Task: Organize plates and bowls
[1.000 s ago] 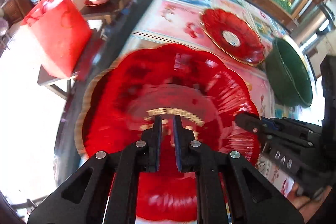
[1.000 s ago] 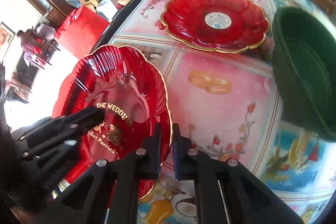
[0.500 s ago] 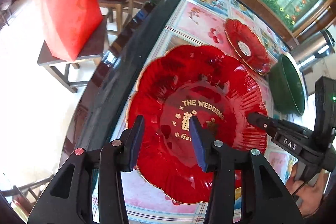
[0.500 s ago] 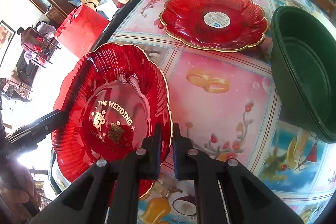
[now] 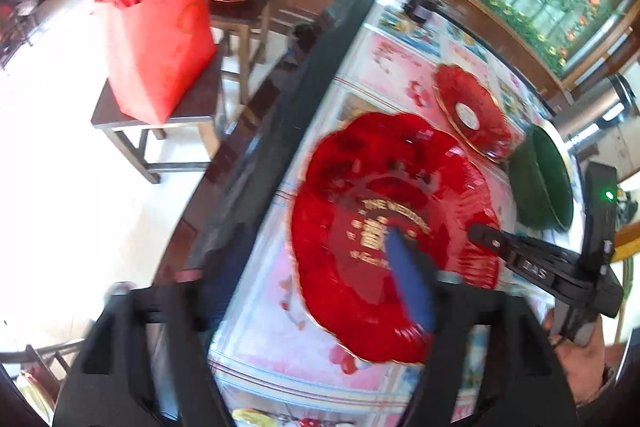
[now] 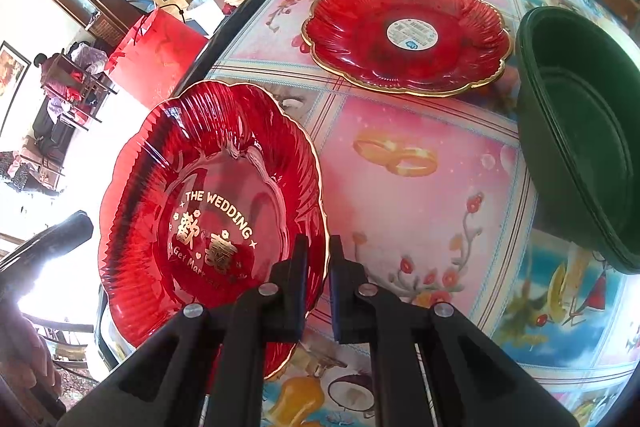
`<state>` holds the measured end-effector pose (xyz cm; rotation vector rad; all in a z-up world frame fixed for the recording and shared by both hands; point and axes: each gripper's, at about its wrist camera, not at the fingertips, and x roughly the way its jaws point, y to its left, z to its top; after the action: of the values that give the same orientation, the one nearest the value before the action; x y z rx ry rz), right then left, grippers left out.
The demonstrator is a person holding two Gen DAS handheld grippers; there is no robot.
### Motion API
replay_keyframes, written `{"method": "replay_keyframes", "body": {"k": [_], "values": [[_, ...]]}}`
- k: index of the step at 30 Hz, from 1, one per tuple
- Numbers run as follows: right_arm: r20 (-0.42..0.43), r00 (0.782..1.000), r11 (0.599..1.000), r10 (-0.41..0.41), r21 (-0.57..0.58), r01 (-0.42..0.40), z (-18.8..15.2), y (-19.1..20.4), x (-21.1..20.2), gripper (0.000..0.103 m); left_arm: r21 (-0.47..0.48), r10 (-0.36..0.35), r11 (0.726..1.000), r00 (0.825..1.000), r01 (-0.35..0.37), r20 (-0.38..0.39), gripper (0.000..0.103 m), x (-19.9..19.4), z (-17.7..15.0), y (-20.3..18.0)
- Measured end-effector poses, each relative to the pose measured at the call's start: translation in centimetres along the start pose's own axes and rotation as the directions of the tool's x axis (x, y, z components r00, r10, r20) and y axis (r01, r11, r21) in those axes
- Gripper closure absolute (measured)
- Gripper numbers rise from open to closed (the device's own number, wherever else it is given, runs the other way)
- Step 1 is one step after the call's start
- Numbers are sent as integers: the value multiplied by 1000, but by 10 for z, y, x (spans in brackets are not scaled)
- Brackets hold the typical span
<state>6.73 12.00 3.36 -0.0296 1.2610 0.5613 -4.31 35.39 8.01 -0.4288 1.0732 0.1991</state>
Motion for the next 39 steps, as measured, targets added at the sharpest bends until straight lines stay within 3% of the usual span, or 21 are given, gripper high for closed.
{"method": "replay_keyframes", "body": {"k": [5,7,9,10,14,31,39], "values": [[-3,1000,1000,-4,-5,4,0,1,1,96,-22,-4,1000,996,2,-84,25,36,0,4],[-3,1000,1000,-3,-4,3,0,2,1,96,-9,-2,1000,997,1,-81,27,44,-1,-2],[-3,1000,1000,-2,-4,2,1,2,1,96,-2,-15,1000,997,15,-72,55,45,-3,-8],[-2,1000,1000,-4,-5,4,0,2,0,96,5,2,1000,998,-1,-70,63,44,-4,-10],[8,1000,1000,-27,-2,27,-5,-1,-4,96,27,19,1000,996,-17,-86,80,45,-5,-10],[-13,1000,999,-2,-45,1,-79,24,-27,91,82,55,995,995,-48,-81,81,11,-52,2],[-36,999,998,-5,-56,3,-88,39,-20,89,82,76,994,995,-71,-62,81,12,-60,13]]}}
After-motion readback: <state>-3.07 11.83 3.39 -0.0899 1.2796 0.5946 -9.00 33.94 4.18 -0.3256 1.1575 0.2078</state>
